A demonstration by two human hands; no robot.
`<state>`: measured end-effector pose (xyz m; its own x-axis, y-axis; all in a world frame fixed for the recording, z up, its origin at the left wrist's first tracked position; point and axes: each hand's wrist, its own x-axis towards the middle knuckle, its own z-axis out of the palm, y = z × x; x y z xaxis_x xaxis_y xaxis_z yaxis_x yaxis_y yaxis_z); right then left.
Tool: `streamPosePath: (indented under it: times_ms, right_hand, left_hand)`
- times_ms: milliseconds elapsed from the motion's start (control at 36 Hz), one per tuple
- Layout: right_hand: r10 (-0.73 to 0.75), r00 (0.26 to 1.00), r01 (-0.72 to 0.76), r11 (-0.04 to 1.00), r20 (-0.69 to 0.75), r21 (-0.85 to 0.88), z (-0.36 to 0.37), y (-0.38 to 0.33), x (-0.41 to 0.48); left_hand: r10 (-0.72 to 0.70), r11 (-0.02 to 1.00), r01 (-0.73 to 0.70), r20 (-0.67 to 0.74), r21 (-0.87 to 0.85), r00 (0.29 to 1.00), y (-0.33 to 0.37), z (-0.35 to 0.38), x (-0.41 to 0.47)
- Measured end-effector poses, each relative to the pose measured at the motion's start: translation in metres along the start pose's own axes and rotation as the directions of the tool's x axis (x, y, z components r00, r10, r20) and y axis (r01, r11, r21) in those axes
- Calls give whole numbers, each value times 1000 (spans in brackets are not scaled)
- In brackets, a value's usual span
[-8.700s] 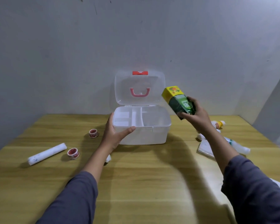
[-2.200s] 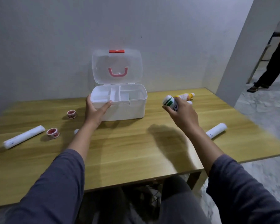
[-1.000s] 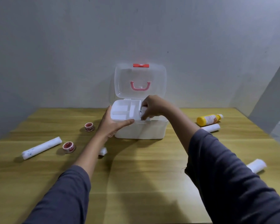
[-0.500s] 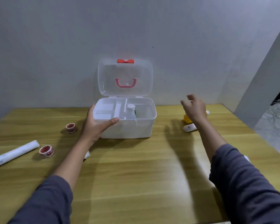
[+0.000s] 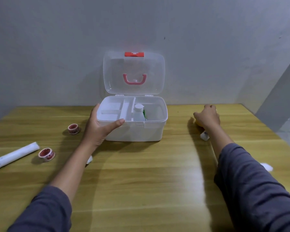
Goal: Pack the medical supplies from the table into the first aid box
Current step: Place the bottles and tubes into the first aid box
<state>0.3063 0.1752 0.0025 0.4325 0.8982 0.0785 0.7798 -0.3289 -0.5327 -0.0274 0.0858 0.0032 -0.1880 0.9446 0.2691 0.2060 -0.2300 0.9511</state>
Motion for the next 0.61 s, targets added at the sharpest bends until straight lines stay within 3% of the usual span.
streamPosePath:
  times_ms: [167, 333, 500, 611]
  right_hand:
    - [-180, 983, 176, 977, 25, 124, 16, -16, -2]
    - [-192, 981, 190, 951, -16, 243, 23, -28, -9]
    - [-109, 989, 138, 917, -98, 374, 17, -37, -18]
    - [-139, 978, 195, 867, -153, 458, -2, -50, -21]
  left_hand:
    - [-29, 999, 29, -4, 45, 1000, -4, -4, 3]
    - [-38, 998, 38, -10, 48, 999, -4, -2, 3]
    - [-29, 999, 29, -9, 44, 1000, -2, -1, 2]
    - [-38, 998, 38, 0, 54, 999, 0, -3, 2]
